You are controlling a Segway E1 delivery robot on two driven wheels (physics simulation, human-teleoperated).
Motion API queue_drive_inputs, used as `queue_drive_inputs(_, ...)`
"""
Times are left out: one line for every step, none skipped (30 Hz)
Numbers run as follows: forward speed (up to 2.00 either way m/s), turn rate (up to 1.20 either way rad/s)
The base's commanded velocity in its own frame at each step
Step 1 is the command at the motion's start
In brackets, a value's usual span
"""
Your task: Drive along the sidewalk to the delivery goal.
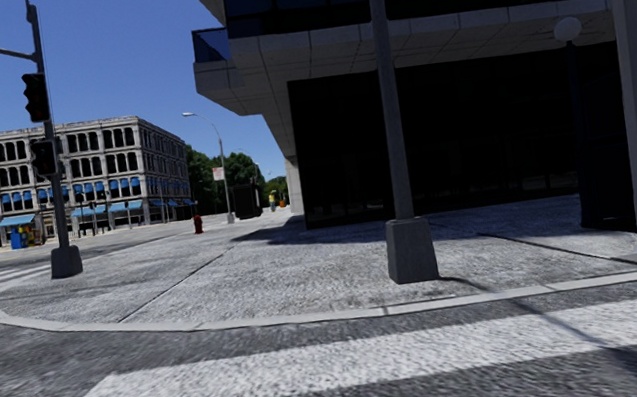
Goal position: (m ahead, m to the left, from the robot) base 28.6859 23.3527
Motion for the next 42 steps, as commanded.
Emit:
queue_drive_inputs(2.0, 0.21)
queue_drive_inputs(2.0, 0.21)
queue_drive_inputs(2.0, 0.21)
queue_drive_inputs(2.0, 0.21)
queue_drive_inputs(2.0, 0.21)
queue_drive_inputs(2.0, 0.21)
queue_drive_inputs(2.0, 0.21)
queue_drive_inputs(2.0, 0.21)
queue_drive_inputs(2.0, 0.21)
queue_drive_inputs(2.0, 0.21)
queue_drive_inputs(2.0, 0.21)
queue_drive_inputs(2.0, 0.21)
queue_drive_inputs(2.0, 0.21)
queue_drive_inputs(2.0, 0.22)
queue_drive_inputs(2.0, 0.22)
queue_drive_inputs(1.94, 0.22)
queue_drive_inputs(1.87, 0.22)
queue_drive_inputs(1.8, 0.22)
queue_drive_inputs(1.75, 0.22)
queue_drive_inputs(1.75, 0.22)
queue_drive_inputs(1.72, 0.22)
queue_drive_inputs(1.68, 0.22)
queue_drive_inputs(1.64, 0.22)
queue_drive_inputs(1.64, 0.22)
queue_drive_inputs(1.59, 0.22)
queue_drive_inputs(1.56, 0.22)
queue_drive_inputs(1.52, 0.22)
queue_drive_inputs(1.52, 0.22)
queue_drive_inputs(1.51, 0.22)
queue_drive_inputs(1.49, 0.22)
queue_drive_inputs(1.47, 0.22)
queue_drive_inputs(1.44, 0.22)
queue_drive_inputs(1.44, 0.22)
queue_drive_inputs(1.42, 0.22)
queue_drive_inputs(1.42, 0.22)
queue_drive_inputs(1.41, 0.22)
queue_drive_inputs(1.41, 0.22)
queue_drive_inputs(1.41, 0.22)
queue_drive_inputs(1.41, 0.22)
queue_drive_inputs(1.41, 0.22)
queue_drive_inputs(1.41, 0.22)
queue_drive_inputs(1.41, 0.22)
